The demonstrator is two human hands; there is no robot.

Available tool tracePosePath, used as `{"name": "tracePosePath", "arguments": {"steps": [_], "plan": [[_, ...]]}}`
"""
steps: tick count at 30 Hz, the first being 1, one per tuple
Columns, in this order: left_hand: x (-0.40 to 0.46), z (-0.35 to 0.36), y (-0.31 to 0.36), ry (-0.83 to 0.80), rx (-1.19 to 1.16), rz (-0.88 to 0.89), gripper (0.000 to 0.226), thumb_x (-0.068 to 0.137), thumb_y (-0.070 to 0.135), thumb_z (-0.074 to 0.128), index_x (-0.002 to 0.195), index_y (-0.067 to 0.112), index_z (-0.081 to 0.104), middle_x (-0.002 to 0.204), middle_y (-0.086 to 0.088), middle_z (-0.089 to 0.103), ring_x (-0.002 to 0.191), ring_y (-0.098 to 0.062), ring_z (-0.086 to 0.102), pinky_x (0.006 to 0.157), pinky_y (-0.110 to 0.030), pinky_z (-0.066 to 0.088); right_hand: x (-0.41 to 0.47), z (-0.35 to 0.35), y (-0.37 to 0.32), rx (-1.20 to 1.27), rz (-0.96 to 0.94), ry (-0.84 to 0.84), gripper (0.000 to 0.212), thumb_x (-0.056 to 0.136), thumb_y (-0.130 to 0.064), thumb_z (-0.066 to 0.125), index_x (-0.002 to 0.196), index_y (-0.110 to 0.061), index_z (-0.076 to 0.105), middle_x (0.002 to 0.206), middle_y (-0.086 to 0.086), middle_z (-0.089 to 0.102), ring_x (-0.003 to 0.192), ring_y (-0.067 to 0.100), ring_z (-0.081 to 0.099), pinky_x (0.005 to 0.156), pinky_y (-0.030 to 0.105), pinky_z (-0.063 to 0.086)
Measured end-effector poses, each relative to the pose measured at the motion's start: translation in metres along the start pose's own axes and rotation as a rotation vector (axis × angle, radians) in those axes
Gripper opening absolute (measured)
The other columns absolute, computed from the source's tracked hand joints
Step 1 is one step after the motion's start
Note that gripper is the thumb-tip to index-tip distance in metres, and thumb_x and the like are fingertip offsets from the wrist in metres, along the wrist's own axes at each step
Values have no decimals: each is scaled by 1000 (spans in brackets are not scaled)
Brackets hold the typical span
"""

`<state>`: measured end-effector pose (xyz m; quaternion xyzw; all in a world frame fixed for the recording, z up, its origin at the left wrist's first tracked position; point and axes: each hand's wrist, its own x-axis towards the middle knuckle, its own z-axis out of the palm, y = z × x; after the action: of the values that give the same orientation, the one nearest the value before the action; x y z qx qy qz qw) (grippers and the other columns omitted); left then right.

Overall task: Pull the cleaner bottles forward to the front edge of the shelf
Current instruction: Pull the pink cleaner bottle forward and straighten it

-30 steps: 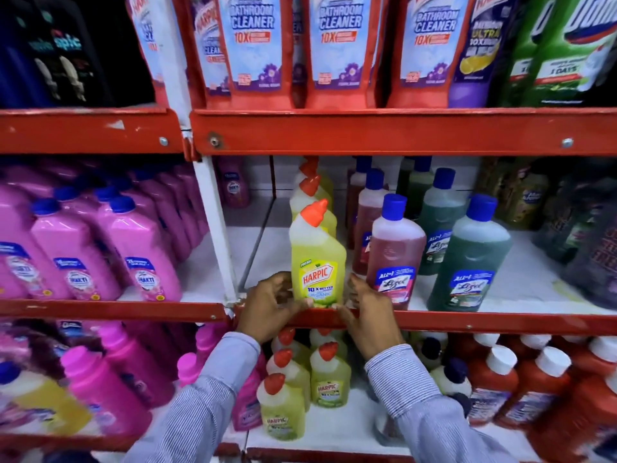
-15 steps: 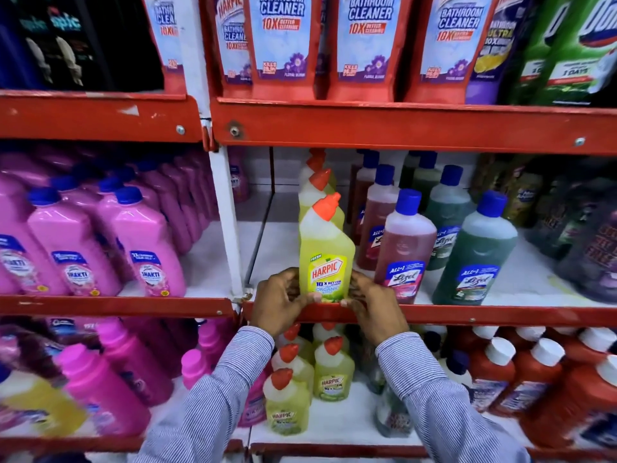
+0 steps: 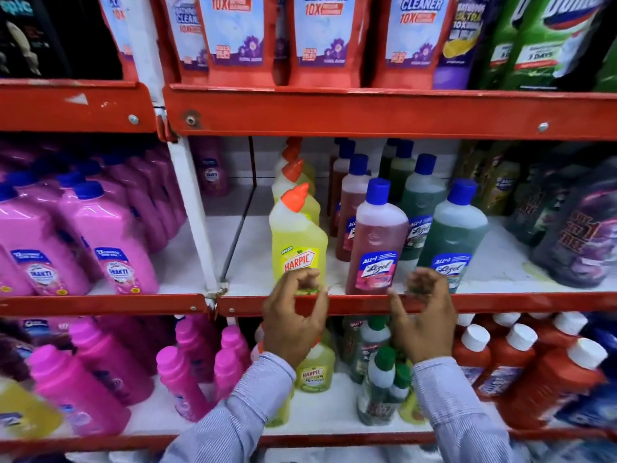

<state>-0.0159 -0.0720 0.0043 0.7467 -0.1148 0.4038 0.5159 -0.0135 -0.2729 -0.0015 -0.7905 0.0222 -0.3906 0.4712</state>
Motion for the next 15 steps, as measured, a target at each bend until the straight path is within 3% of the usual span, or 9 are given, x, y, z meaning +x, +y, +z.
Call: {"name": "tracePosePath", "arguments": {"steps": [3,6,10,15], "plan": [[-3,37,8,-192,-37,-77,46,81,17,79,125,17,64,112,2,74,101,-6,69,94,-20,53,18,-4,14,-88,10,-317,58,80,-23,76,129,-14,48,124,1,62,109,14,61,98,26,47],[-2,62,2,-319,36,-135,62,85,28,79,140,17,52,130,-1,67,114,-10,65,101,-25,50,29,-3,20,-171,-33,-482,61,83,-25,70,138,-20,44,131,0,64,115,16,62,102,33,48],[5,72,-7,-374,135,-168,53,89,42,68,133,15,56,122,-6,73,106,-19,70,93,-38,56,34,0,26,-89,-17,-486,60,83,-24,71,137,-22,47,124,5,69,109,21,67,97,33,51],[2,77,-10,-347,169,-160,46,91,41,62,128,14,61,118,-7,74,104,-22,70,91,-38,56,34,1,29,-22,11,-453,58,82,-28,73,136,-25,51,118,2,72,99,15,69,89,21,47]]}}
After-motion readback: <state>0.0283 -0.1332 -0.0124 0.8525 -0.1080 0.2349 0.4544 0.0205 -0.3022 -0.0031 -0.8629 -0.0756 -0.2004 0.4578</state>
